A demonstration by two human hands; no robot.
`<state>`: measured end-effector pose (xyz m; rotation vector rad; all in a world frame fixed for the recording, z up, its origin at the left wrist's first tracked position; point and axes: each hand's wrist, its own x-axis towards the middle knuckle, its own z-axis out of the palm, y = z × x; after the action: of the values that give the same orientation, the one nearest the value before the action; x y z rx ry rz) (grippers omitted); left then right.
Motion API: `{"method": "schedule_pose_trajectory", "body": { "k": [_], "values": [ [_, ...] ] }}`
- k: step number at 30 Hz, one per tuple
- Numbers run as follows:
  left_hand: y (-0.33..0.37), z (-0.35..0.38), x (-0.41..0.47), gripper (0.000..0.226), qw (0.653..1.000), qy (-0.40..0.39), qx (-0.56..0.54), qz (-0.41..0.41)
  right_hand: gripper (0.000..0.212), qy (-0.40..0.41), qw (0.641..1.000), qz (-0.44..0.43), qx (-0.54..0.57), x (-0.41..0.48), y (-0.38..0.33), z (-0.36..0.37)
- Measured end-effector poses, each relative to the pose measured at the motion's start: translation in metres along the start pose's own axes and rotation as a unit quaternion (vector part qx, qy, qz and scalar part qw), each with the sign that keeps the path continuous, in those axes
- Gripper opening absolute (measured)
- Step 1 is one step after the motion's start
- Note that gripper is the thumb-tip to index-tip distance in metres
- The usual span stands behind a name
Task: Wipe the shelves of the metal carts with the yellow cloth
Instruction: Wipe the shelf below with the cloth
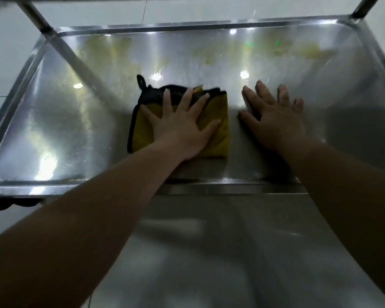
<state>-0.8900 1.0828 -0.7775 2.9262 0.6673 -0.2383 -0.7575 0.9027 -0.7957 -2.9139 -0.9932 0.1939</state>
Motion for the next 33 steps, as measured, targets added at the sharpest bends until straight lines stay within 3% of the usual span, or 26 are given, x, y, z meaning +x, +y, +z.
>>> {"method": "schedule_pose_trajectory", "body": {
  "k": [4,7,14,20,27,31,33],
  "values": [
    [-0.034,0.011,-0.074,0.071,0.999,-0.024,0.024,0.015,0.063,0.005,1.0,-0.002,-0.004,-0.001,-0.003,0.001],
    [-0.044,0.011,-0.08,0.073,0.999,-0.039,0.019,-0.006,0.063,0.006,1.0,0.004,-0.017,-0.003,-0.007,0.002],
    [-0.015,-0.004,0.028,0.074,0.999,0.01,-0.004,-0.032,0.063,-0.003,0.999,0.011,-0.039,-0.002,-0.011,0.001],
    [-0.002,-0.022,0.083,0.073,0.999,-0.015,-0.019,-0.047,0.063,-0.013,0.999,0.0,-0.03,0.003,-0.004,-0.002],
    [-0.026,-0.011,0.008,0.07,1.0,-0.006,0.001,0.015,0.063,-0.048,0.998,-0.004,-0.045,-0.003,-0.013,-0.013],
    [-0.065,0.0,-0.042,0.075,0.999,-0.021,0.025,0.041,0.062,-0.037,0.992,0.016,-0.118,-0.004,-0.028,-0.018],
    [-0.078,0.004,-0.052,0.076,0.999,-0.007,0.026,0.035,0.06,-0.016,0.998,0.003,-0.066,0.003,-0.055,-0.02]
  ]
}}
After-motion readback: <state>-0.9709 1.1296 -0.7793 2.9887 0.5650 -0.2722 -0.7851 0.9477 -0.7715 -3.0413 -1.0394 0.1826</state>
